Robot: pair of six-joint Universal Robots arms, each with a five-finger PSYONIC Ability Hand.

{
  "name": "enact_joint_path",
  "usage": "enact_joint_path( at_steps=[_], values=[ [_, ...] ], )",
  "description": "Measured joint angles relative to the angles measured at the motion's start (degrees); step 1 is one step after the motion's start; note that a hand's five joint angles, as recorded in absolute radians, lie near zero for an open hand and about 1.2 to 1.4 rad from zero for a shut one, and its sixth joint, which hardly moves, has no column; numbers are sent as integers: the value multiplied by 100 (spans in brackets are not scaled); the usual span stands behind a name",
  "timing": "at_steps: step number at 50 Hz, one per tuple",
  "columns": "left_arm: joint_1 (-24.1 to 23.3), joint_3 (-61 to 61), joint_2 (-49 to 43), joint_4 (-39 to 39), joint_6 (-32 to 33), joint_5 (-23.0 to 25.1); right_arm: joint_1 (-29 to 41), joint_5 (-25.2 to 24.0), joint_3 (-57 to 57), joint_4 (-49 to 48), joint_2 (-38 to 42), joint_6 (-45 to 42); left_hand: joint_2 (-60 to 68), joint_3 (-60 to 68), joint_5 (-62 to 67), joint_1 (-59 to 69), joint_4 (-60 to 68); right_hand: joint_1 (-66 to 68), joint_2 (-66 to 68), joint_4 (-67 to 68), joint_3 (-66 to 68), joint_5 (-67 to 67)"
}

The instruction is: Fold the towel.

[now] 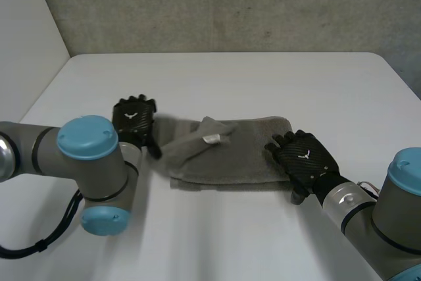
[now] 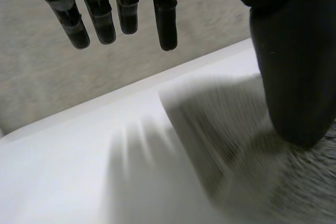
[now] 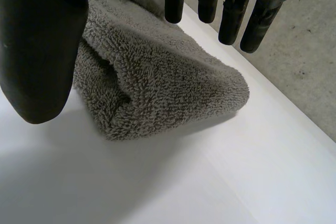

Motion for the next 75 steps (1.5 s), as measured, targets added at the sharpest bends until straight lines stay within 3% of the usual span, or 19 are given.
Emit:
enact_joint_path(
  at_steps=[17,23,35,40,46,55,59,69,75],
  values=[
    [-103,-598,598,36,-15,-66,6,-23,85,-397,45,5,-3,0,-3,-3,-2,1962,1878,1844,1918,1991],
    [-227,-678,694,59,-16,-2,0,-41,61,-471,171,8,-4,0,-3,-3,-1,2043,1966,1939,2010,2083],
    [-336,-556,550,183,-41,1279,-18,-22,4,-477,353,10,-4,0,-2,-3,-1,2043,1966,1939,2010,2086],
    [-339,-263,209,373,-26,1473,-9,-11,4,-475,366,7,-4,0,-2,-3,-1,2043,1966,1939,2010,2083],
    [-311,170,-298,507,-8,1269,-1,-8,1,-475,370,-3,-4,0,-2,-3,0,2071,1966,1942,2014,2097],
    [-30,447,-545,504,49,239,-1,-10,2,-476,368,-6,-4,0,-2,-3,-1,2796,2727,2652,2753,2775],
    [139,388,-489,462,65,45,-4,-22,3,-479,368,-1,-4,0,-2,-3,-1,3151,3094,3032,3115,3135],
    [187,-149,41,420,56,170,-16,-56,0,-496,398,3,-4,0,-3,-3,-1,3426,3352,3327,3384,3404],
    [86,-673,681,413,81,599,-19,-62,-7,-509,415,3,-4,0,-2,-3,0,3426,3352,3326,3394,3405]
  ],
)
